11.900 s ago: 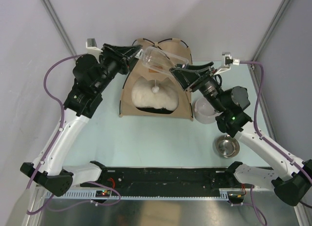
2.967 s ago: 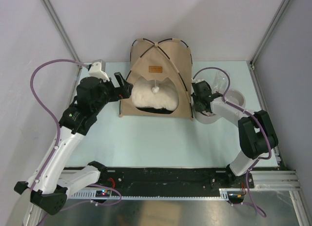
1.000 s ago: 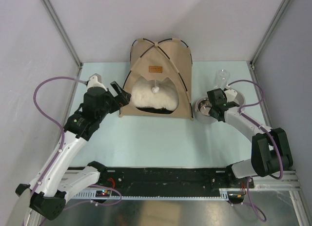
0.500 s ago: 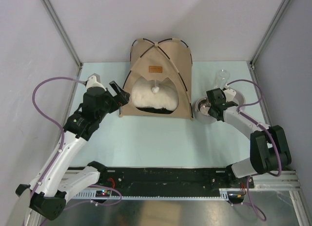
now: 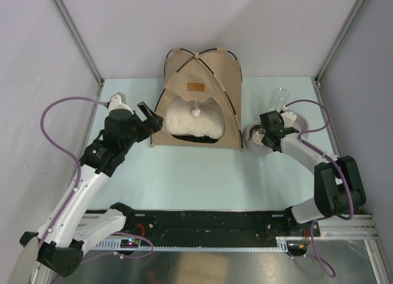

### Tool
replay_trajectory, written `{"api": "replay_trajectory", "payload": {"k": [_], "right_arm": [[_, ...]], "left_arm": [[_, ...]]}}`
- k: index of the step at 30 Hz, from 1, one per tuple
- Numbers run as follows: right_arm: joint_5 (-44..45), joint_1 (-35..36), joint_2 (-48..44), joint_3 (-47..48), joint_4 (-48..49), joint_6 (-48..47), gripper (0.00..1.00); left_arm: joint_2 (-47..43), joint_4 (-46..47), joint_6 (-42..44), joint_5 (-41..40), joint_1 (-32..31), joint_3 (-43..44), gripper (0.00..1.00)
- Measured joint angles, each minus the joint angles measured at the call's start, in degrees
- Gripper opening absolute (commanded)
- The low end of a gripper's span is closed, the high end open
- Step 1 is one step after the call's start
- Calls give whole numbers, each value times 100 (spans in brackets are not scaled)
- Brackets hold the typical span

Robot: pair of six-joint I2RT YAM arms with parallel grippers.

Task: Set up the pet tent

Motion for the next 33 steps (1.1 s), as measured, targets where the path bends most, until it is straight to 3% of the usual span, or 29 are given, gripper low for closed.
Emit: {"api": "replay_trajectory", "payload": {"k": [14,22,29,33], "right_arm": [[-31,-4,48,17,63,-85,14],[-116,-11,-17,20,59,-85,27],[-140,-11,-485,22,-144,-166,45],[-136,-9,-824,26,-251,-190,48]], "left_arm": [[0,0,0,2,24,-2,100],[0,0,0,4,39,-2,100],[0,0,-2,7,48,-2,100],[0,0,-2,7,48,-2,100]]}}
